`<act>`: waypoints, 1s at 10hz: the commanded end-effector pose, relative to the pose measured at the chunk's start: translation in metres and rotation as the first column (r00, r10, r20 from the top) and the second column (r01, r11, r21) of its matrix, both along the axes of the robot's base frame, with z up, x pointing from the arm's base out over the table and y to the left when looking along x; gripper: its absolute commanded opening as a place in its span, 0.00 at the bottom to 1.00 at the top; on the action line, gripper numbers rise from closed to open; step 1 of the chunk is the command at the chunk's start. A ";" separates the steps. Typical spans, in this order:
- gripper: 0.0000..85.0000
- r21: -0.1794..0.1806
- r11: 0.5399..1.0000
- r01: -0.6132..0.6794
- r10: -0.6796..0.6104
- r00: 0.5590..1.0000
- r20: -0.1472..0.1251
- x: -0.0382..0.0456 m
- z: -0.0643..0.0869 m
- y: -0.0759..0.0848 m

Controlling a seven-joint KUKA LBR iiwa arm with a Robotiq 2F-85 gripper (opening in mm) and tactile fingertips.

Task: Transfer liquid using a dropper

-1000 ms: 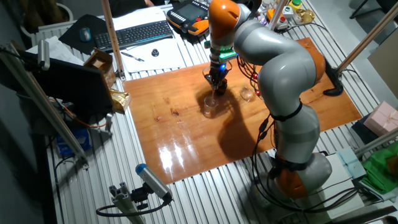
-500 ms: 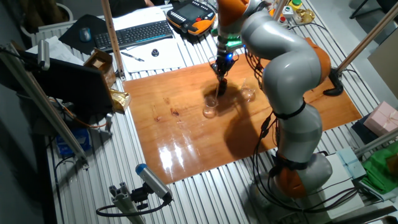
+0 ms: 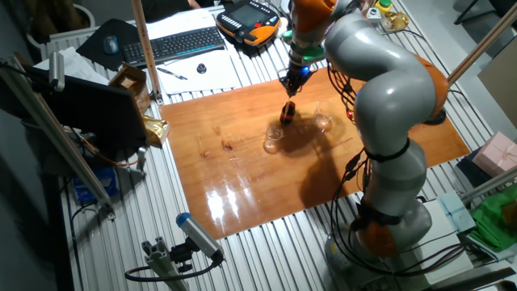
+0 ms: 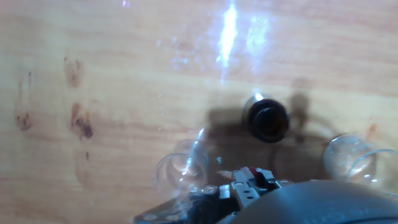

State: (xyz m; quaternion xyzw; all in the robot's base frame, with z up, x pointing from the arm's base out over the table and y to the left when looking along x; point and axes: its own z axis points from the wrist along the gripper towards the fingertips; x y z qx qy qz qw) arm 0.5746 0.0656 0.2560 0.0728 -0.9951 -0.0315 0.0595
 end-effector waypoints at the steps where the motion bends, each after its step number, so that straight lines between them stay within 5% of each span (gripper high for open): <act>1: 0.01 -0.006 1.000 0.005 -0.005 1.000 0.016 0.0010 0.003 -0.001; 3: 0.01 -0.038 0.999 0.017 -0.014 0.997 0.071 0.0026 0.004 -0.002; 6: 0.01 -0.072 0.997 0.024 -0.016 0.993 0.119 0.0059 0.003 -0.008; 10: 0.01 -0.093 0.996 0.012 0.002 0.989 0.149 0.0154 -0.003 -0.021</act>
